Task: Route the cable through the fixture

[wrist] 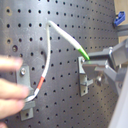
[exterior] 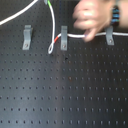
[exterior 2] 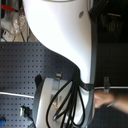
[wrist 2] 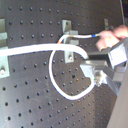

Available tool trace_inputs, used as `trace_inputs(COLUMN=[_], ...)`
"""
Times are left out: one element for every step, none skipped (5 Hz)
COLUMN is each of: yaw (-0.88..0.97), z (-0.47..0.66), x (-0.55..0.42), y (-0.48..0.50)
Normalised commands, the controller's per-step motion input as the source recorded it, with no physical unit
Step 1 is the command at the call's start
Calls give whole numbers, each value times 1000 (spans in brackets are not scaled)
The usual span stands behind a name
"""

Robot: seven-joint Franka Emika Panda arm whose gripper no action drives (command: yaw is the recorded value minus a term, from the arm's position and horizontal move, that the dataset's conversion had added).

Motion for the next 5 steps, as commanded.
trace_inputs(yaw=[0,-729,-746,-403,-343], z=[0,488,399,299,270], x=[27,-241,-340,-667,-722], y=[21,-171,168,177,128])
